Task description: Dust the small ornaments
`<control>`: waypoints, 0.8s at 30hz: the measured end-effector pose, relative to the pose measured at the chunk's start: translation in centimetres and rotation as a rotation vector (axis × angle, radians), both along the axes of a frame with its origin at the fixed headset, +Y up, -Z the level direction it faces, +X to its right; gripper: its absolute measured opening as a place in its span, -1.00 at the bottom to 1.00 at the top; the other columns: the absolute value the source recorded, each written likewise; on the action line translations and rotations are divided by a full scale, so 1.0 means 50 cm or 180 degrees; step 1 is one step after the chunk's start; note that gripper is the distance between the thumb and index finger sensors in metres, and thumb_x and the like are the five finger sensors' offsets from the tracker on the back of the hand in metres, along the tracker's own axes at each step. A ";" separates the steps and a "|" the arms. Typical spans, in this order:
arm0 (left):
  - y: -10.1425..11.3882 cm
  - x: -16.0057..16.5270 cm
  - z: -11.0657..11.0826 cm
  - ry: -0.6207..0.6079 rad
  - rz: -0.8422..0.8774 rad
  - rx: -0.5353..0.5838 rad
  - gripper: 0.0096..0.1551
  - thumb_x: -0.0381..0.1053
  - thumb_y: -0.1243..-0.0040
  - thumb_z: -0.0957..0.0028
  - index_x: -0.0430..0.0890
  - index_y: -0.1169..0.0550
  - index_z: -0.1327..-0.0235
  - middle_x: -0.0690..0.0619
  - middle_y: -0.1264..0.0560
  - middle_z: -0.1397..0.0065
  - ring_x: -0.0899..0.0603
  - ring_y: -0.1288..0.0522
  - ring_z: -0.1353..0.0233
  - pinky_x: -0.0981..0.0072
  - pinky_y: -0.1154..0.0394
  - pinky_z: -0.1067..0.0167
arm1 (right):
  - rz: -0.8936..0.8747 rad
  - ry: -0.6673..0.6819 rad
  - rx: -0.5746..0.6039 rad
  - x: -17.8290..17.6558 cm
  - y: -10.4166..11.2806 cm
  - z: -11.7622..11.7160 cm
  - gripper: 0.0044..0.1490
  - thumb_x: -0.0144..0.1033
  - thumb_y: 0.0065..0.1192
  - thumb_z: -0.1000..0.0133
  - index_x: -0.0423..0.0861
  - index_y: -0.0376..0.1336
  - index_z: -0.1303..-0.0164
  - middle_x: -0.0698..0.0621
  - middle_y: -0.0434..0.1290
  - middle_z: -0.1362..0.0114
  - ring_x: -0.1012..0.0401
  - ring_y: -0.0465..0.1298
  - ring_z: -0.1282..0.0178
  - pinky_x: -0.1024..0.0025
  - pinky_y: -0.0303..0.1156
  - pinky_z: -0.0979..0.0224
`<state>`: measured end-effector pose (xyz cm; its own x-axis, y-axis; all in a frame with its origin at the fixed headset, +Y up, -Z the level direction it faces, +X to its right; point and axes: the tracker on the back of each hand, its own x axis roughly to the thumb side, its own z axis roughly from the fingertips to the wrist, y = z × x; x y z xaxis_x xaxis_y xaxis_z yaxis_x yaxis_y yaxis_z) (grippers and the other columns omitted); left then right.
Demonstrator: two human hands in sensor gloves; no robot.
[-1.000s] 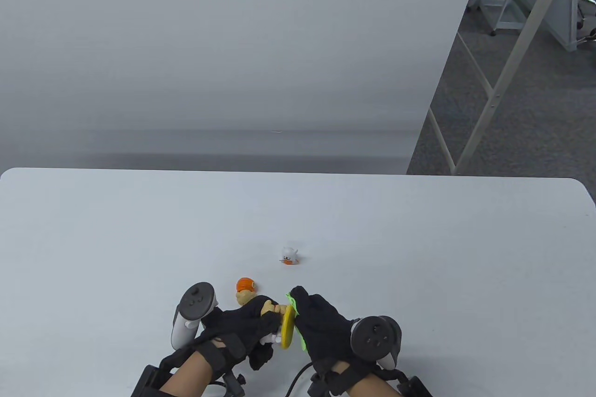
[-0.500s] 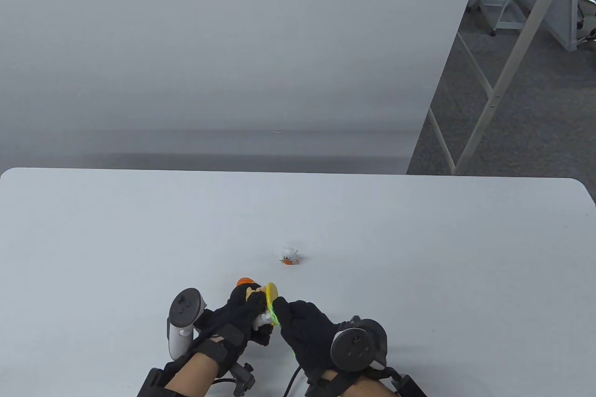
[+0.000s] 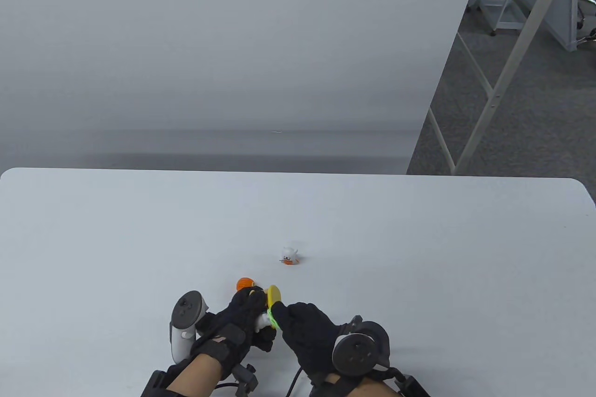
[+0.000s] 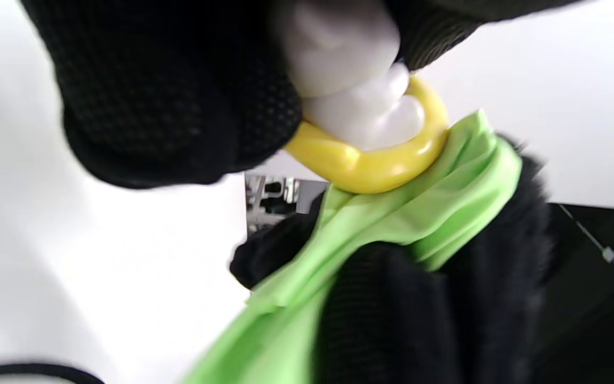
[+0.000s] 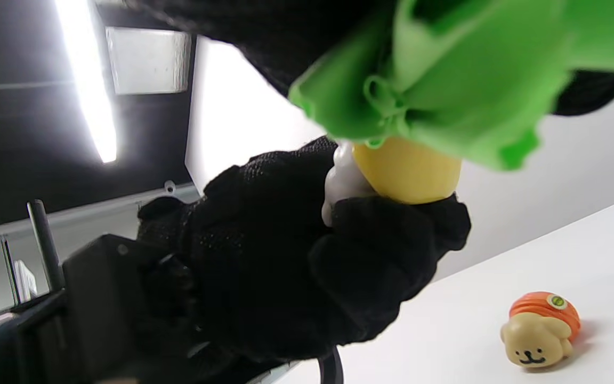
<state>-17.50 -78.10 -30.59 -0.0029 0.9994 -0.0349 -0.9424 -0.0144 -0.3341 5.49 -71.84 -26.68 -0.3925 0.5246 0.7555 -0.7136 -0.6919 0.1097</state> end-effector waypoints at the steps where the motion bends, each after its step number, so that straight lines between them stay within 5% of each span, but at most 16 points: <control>1: -0.002 0.002 0.001 -0.0066 0.0147 -0.0085 -0.19 0.21 0.10 -0.33 -0.39 -0.13 -0.50 -0.33 -0.44 -0.27 -0.12 -0.77 0.10 0.15 -0.85 0.29 | -0.0091 0.0018 0.0041 0.000 0.001 -0.003 -0.42 -0.59 0.33 -0.16 -0.23 0.26 -0.42 -0.61 0.45 -0.21 -0.27 0.59 0.05 -0.42 0.53 -0.11; 6: 0.006 0.026 -0.003 -0.0771 0.0531 -0.0040 -0.19 0.18 0.03 -0.28 -0.35 -0.17 -0.54 -0.35 -0.45 -0.27 -0.16 -0.75 0.13 0.09 -0.82 0.29 | -0.0256 -0.0183 0.0065 0.018 0.010 -0.008 -0.42 -0.60 0.32 -0.16 -0.25 0.25 -0.42 -0.62 0.43 -0.20 -0.26 0.58 0.05 -0.42 0.52 -0.11; 11: 0.073 0.026 -0.014 -0.1580 0.0321 0.0529 -0.19 0.18 -0.22 -0.21 -0.30 -0.31 -0.51 -0.33 -0.49 -0.29 -0.22 -0.76 0.16 0.00 -0.81 0.31 | -0.0556 -0.0512 -0.0290 0.069 0.024 -0.042 -0.40 -0.60 0.31 -0.18 -0.36 0.24 -0.44 -0.61 0.45 -0.21 -0.28 0.58 0.04 -0.43 0.51 -0.11; 15: 0.139 -0.018 -0.019 -0.1197 -0.0006 0.1012 -0.16 0.19 -0.40 -0.11 -0.33 -0.41 -0.42 -0.32 -0.55 -0.25 -0.27 -0.76 0.13 -0.08 -0.80 0.29 | -0.0750 -0.0782 -0.0411 0.120 0.035 -0.052 -0.39 -0.59 0.30 -0.18 -0.38 0.23 -0.45 -0.61 0.45 -0.21 -0.28 0.58 0.04 -0.43 0.51 -0.11; 20: 0.238 -0.080 -0.052 -0.0878 -0.1745 0.1718 -0.16 0.10 -0.62 0.03 -0.30 -0.48 -0.35 -0.30 -0.54 -0.29 -0.37 -0.74 -0.02 -0.21 -0.78 0.12 | -0.0948 -0.0983 -0.0598 0.169 0.033 -0.050 -0.39 -0.58 0.30 -0.19 -0.38 0.23 -0.46 -0.60 0.45 -0.22 -0.31 0.56 0.01 -0.48 0.46 -0.14; 24: 0.237 -0.095 -0.063 -0.1142 -0.3253 0.1860 -0.17 0.04 -0.74 0.15 -0.25 -0.54 -0.30 -0.24 -0.56 -0.32 -0.39 -0.70 -0.14 -0.25 -0.74 0.01 | -0.1006 -0.1035 -0.0649 0.187 0.036 -0.052 -0.39 -0.57 0.30 -0.20 -0.36 0.24 -0.46 -0.59 0.46 -0.23 -0.33 0.54 -0.03 -0.50 0.43 -0.17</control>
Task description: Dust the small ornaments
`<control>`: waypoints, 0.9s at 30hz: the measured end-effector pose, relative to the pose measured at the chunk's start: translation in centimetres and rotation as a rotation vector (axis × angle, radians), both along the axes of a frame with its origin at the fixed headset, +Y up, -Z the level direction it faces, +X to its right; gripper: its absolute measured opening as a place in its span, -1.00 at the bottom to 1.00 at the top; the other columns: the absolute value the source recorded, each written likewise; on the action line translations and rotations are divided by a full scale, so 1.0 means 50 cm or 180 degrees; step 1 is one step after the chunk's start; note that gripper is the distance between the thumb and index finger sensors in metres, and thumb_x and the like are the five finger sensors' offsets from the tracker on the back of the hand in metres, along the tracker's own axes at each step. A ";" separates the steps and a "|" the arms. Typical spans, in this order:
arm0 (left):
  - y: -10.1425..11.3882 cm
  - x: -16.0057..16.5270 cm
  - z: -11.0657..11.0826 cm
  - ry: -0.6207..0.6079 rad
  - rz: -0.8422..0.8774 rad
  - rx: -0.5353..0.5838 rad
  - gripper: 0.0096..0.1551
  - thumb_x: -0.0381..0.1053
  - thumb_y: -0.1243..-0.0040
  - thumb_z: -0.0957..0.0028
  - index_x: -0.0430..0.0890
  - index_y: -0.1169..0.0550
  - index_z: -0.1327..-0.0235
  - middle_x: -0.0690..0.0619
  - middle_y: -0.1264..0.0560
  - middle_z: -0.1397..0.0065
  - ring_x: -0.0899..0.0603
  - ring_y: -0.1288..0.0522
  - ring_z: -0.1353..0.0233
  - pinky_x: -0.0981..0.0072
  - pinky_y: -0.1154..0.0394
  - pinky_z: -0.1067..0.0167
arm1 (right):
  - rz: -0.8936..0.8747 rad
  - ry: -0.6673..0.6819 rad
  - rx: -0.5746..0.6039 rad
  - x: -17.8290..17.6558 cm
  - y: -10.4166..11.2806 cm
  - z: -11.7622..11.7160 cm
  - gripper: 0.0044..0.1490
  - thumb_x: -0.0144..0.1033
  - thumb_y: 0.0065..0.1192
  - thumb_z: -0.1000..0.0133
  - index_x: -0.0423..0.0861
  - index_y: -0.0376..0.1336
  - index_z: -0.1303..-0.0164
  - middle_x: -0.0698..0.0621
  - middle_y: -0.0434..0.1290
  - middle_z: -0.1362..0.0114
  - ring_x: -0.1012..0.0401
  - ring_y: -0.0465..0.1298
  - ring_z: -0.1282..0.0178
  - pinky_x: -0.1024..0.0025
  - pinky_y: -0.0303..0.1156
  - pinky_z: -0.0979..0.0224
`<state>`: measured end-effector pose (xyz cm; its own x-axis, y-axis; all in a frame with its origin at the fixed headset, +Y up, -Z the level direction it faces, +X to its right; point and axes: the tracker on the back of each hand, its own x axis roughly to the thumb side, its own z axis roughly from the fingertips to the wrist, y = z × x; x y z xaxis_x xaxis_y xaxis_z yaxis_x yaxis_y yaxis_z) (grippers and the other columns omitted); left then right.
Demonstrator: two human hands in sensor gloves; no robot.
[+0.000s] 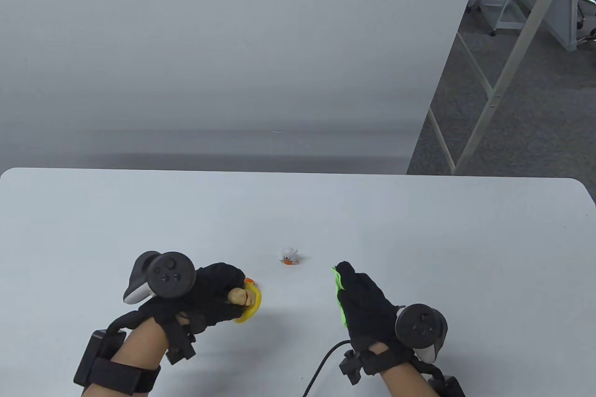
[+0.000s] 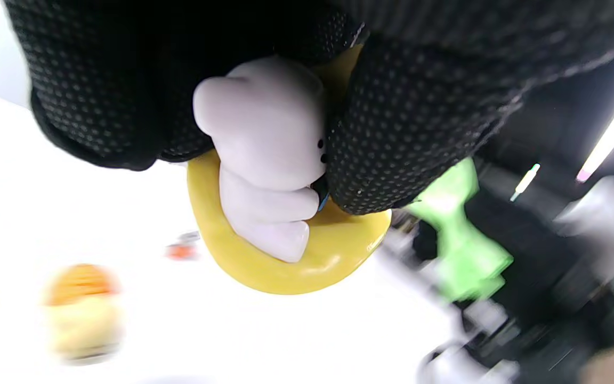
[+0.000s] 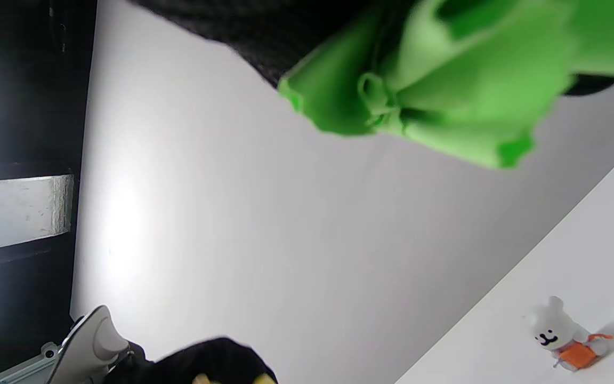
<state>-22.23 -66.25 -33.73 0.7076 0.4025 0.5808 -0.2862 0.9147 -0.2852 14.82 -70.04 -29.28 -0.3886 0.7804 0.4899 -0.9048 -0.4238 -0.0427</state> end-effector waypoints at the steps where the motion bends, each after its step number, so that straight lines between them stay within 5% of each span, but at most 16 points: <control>1: -0.017 -0.006 -0.003 0.0030 -0.0305 -0.0002 -0.17 0.04 -0.75 0.17 -0.24 -0.55 -0.29 -0.23 -0.56 -0.32 -0.39 -0.70 -0.15 -0.26 -0.73 0.00 | -0.0010 -0.0006 -0.0009 0.002 0.001 0.000 -0.39 -0.57 0.30 -0.20 -0.36 0.24 -0.47 -0.59 0.46 -0.23 -0.33 0.54 -0.03 -0.50 0.42 -0.18; 17: -0.198 -0.044 0.008 0.0124 -0.1401 0.0089 -0.21 -0.04 -0.72 0.18 -0.12 -0.52 -0.31 -0.13 -0.50 -0.37 -0.36 -0.60 -0.22 -0.32 -0.62 -0.09 | 0.0148 0.0067 -0.0107 -0.002 -0.019 -0.008 -0.40 -0.56 0.31 -0.19 -0.36 0.25 -0.46 -0.58 0.47 -0.22 -0.33 0.55 -0.04 -0.51 0.42 -0.17; 24: -0.189 -0.040 0.035 0.0109 -0.1497 0.0361 -0.12 -0.07 -0.66 0.13 -0.17 -0.45 -0.44 -0.23 -0.40 -0.48 -0.45 -0.55 -0.31 -0.42 -0.58 -0.09 | 0.0180 0.0086 -0.0101 -0.009 -0.020 -0.005 -0.39 -0.55 0.31 -0.19 -0.35 0.26 -0.46 -0.58 0.48 -0.21 -0.33 0.55 -0.03 -0.52 0.42 -0.17; 27: -0.159 -0.034 0.043 0.0059 -0.1481 0.0050 0.03 0.00 -0.65 0.10 -0.20 -0.34 -0.59 -0.32 -0.23 -0.62 -0.54 -0.42 -0.46 -0.52 -0.51 -0.17 | 0.0159 0.0070 -0.0125 -0.006 -0.019 -0.004 -0.39 -0.55 0.31 -0.19 -0.36 0.25 -0.46 -0.58 0.47 -0.22 -0.33 0.55 -0.03 -0.52 0.42 -0.18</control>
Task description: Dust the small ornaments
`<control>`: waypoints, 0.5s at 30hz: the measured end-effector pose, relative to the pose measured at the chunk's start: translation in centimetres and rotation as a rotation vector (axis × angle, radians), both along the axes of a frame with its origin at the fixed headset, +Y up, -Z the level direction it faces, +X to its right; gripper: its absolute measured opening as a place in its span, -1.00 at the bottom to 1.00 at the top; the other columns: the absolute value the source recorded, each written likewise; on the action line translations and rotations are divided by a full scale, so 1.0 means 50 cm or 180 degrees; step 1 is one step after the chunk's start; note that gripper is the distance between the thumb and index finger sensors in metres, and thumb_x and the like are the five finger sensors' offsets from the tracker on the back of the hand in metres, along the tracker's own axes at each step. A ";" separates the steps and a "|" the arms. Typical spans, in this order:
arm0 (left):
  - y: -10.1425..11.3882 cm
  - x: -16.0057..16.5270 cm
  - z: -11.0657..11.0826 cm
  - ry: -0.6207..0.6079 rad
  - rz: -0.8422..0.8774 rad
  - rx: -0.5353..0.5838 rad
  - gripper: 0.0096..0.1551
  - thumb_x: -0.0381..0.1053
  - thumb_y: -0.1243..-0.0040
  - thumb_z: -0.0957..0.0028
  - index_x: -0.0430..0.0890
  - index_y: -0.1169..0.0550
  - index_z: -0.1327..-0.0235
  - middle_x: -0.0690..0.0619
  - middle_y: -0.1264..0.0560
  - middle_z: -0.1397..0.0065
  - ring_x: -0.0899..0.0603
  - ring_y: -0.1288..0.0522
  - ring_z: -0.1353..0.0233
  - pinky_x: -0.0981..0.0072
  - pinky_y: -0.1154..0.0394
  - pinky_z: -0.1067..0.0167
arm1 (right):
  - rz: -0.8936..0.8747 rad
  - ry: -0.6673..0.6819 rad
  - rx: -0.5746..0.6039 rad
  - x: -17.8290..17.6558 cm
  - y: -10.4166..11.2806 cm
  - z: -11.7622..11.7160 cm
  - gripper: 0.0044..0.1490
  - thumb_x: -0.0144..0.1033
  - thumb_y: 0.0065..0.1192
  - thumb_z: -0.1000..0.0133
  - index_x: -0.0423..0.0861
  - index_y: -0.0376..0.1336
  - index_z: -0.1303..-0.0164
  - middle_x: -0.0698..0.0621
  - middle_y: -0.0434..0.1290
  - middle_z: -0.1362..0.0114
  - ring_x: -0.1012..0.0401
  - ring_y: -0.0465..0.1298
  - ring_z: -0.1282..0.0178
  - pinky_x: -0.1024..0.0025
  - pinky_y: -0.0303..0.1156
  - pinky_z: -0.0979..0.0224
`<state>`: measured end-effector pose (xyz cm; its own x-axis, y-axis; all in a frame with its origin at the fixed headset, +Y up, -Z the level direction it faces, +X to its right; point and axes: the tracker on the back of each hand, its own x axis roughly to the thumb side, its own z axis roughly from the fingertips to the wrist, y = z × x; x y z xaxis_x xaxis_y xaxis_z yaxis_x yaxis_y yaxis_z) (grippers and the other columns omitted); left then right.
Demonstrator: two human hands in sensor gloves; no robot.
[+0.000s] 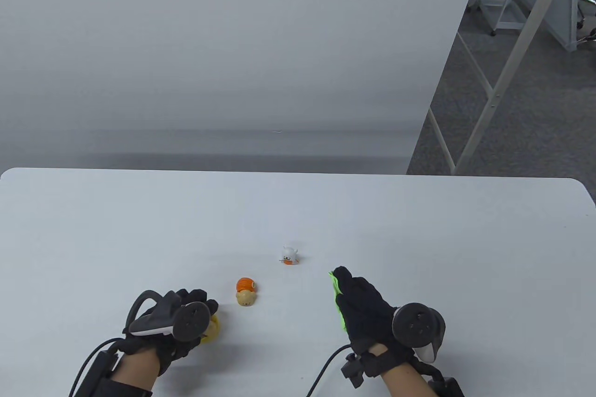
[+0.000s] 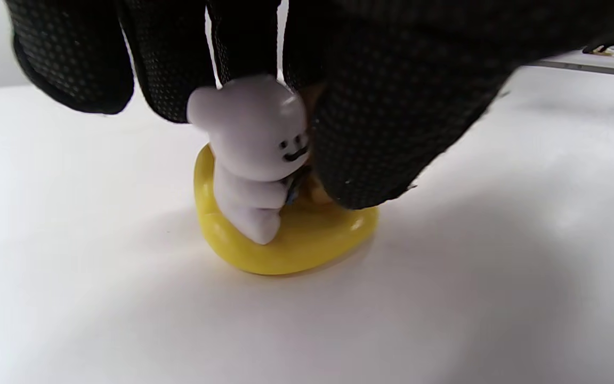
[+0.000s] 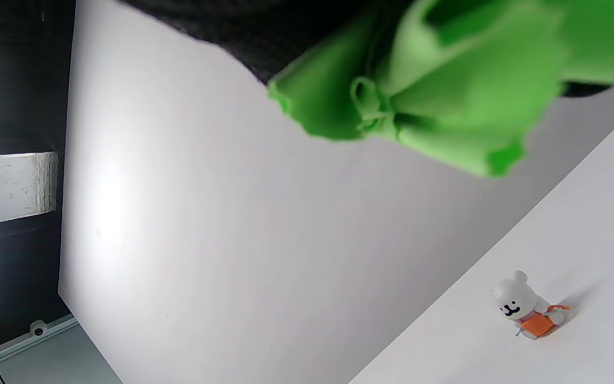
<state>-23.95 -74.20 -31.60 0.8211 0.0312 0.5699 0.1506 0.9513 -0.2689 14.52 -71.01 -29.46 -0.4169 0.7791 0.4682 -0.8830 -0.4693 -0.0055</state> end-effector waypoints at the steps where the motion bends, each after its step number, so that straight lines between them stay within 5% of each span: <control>1: 0.010 0.001 0.002 0.0059 0.0060 -0.0080 0.08 0.02 -0.63 0.06 -0.22 -0.27 -0.63 -0.36 -0.14 -0.66 -0.59 -0.32 -0.52 -0.57 -0.45 -0.22 | -0.0004 -0.0006 -0.0004 0.000 0.000 0.000 -0.39 -0.55 0.31 -0.19 -0.36 0.25 -0.46 -0.58 0.47 -0.22 -0.33 0.55 -0.04 -0.52 0.42 -0.18; 8: 0.117 0.040 0.038 0.0057 0.0656 0.0678 0.09 0.22 -0.38 -0.12 -0.28 -0.17 -0.70 -0.45 0.02 -0.71 -0.71 -0.06 -0.62 -0.72 -0.21 -0.30 | 0.0098 0.0031 0.0053 -0.015 0.000 0.006 -0.40 -0.55 0.32 -0.19 -0.34 0.27 -0.45 -0.57 0.49 -0.21 -0.33 0.55 -0.04 -0.51 0.43 -0.17; 15: 0.109 0.063 0.082 0.0021 0.1085 0.1349 0.21 0.41 -0.20 -0.15 -0.22 0.04 -0.74 -0.35 0.24 -0.73 -0.66 0.27 -0.64 -0.77 0.12 -0.31 | 0.0217 0.0016 0.0044 -0.009 -0.007 0.013 -0.40 -0.55 0.35 -0.18 -0.34 0.28 -0.44 -0.56 0.50 -0.22 -0.34 0.55 -0.06 -0.54 0.41 -0.19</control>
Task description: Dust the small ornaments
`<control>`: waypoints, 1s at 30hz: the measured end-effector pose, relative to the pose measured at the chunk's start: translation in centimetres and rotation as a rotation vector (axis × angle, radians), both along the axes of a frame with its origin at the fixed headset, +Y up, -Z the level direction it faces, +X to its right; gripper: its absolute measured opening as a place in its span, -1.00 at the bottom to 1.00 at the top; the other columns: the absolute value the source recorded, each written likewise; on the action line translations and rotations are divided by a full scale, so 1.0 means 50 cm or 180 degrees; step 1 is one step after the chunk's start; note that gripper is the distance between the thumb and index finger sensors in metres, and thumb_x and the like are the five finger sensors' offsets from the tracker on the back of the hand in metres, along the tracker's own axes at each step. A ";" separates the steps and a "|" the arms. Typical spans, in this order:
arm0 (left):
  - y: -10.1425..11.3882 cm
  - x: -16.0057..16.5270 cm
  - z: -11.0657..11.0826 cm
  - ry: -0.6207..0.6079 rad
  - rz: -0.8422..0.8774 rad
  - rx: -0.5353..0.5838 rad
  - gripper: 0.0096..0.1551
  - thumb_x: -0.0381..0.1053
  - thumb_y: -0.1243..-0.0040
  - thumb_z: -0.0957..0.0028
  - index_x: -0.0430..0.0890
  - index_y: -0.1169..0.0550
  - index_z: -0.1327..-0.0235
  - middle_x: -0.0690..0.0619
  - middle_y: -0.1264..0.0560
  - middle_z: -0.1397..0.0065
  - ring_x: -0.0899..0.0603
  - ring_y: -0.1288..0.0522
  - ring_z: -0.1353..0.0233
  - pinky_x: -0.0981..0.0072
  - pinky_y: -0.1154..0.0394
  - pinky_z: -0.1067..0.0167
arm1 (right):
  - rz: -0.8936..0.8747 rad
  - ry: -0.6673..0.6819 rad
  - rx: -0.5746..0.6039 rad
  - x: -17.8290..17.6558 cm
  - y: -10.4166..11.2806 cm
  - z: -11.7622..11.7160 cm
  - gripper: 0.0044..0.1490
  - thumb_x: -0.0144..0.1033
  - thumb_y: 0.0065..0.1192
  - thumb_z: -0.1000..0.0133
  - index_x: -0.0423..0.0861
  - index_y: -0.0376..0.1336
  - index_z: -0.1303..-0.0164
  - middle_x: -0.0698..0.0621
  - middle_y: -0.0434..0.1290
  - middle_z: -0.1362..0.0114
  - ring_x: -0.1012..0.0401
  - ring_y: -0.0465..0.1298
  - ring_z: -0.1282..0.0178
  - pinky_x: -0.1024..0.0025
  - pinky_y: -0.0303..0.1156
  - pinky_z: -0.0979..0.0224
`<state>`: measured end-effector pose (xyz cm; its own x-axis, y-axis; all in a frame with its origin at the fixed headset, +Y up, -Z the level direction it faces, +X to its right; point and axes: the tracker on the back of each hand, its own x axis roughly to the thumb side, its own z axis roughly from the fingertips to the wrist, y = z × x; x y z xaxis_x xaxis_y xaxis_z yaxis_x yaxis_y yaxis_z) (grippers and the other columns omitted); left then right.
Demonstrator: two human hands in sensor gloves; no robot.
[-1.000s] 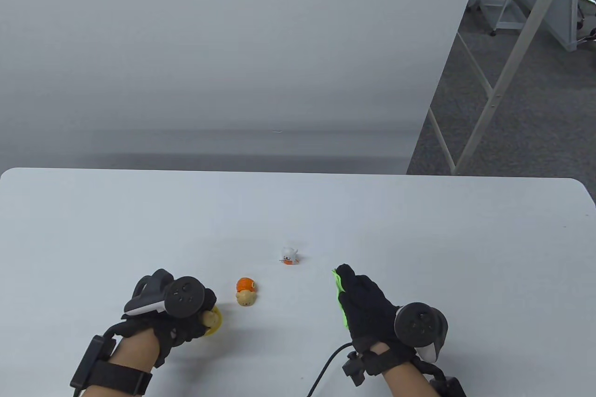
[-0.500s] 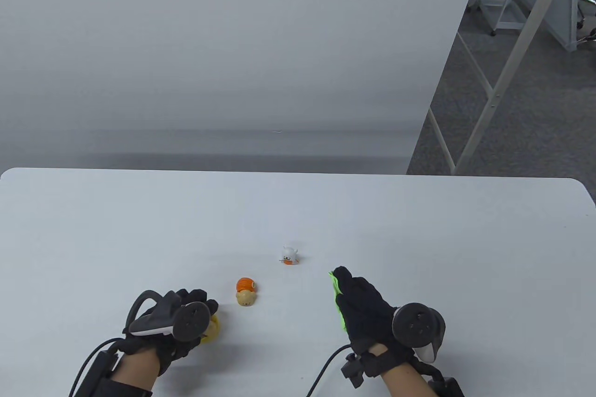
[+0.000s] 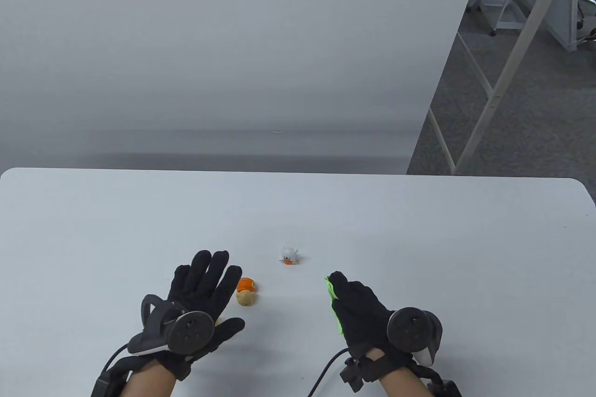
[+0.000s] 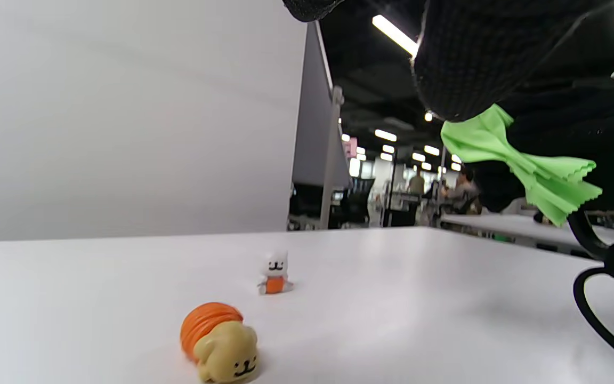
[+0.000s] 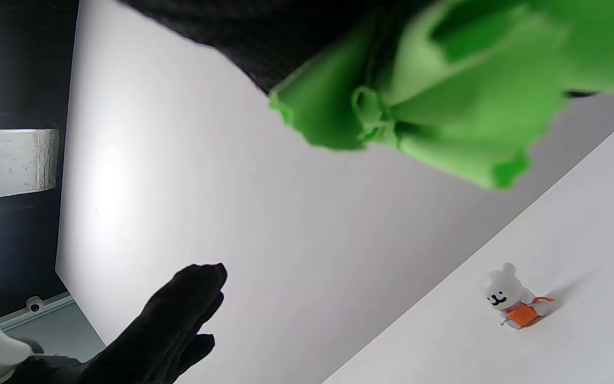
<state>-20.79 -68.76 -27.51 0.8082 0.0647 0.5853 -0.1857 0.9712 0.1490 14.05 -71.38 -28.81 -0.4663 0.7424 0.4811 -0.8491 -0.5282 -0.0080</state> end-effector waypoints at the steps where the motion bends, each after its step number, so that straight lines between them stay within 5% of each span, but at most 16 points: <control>1: -0.011 0.004 -0.004 -0.0042 -0.0062 -0.0116 0.22 0.43 -0.19 -0.14 -0.22 0.04 -0.74 -0.34 0.25 -0.72 -0.66 0.30 -0.63 -0.78 0.16 -0.30 | 0.0065 -0.0004 -0.0005 0.000 -0.005 0.001 -0.40 -0.54 0.36 -0.18 -0.33 0.29 -0.44 -0.56 0.50 -0.21 -0.34 0.55 -0.06 -0.55 0.40 -0.19; 7: -0.053 -0.004 -0.026 0.0056 -0.0438 -0.0619 0.27 0.54 -0.05 -0.15 -0.18 0.17 -0.73 -0.32 0.38 -0.67 -0.62 0.44 -0.56 -0.76 0.31 -0.25 | 0.0300 -0.0066 -0.0045 -0.010 -0.017 -0.005 -0.41 -0.54 0.38 -0.17 -0.34 0.30 -0.43 -0.56 0.52 -0.21 -0.36 0.54 -0.08 -0.59 0.37 -0.21; 14: -0.066 -0.016 -0.038 0.0054 -0.0412 -0.0805 0.26 0.55 -0.02 -0.16 -0.15 0.20 -0.72 -0.33 0.39 -0.67 -0.63 0.45 -0.56 -0.77 0.33 -0.22 | 0.0847 -0.0587 -0.0024 0.009 0.034 -0.025 -0.38 -0.53 0.41 -0.18 -0.36 0.29 -0.44 -0.56 0.52 -0.20 -0.36 0.55 -0.07 -0.61 0.35 -0.21; 21: -0.072 -0.018 -0.039 -0.0027 -0.0330 -0.0903 0.26 0.53 -0.05 -0.16 -0.13 0.23 -0.70 -0.33 0.40 -0.67 -0.63 0.45 -0.56 -0.78 0.33 -0.22 | 0.1801 -0.1312 -0.0099 0.098 0.096 -0.097 -0.34 -0.51 0.45 -0.16 -0.26 0.26 -0.48 -0.55 0.53 -0.19 -0.36 0.55 -0.06 -0.56 0.38 -0.21; 30: -0.073 -0.013 -0.036 -0.0009 -0.0354 -0.0947 0.25 0.52 -0.05 -0.16 -0.13 0.22 -0.71 -0.33 0.39 -0.67 -0.63 0.44 -0.56 -0.79 0.33 -0.21 | 0.2119 -0.1730 -0.0640 0.183 0.046 -0.120 -0.29 -0.49 0.44 -0.17 -0.29 0.21 -0.51 -0.54 0.52 -0.22 -0.35 0.54 -0.09 -0.56 0.38 -0.23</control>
<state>-21.46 -72.41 -29.32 0.8183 0.1447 0.5562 -0.0760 0.9865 -0.1450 23.20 -69.06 -34.79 -0.9584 0.2819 -0.0437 -0.2705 -0.9467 -0.1749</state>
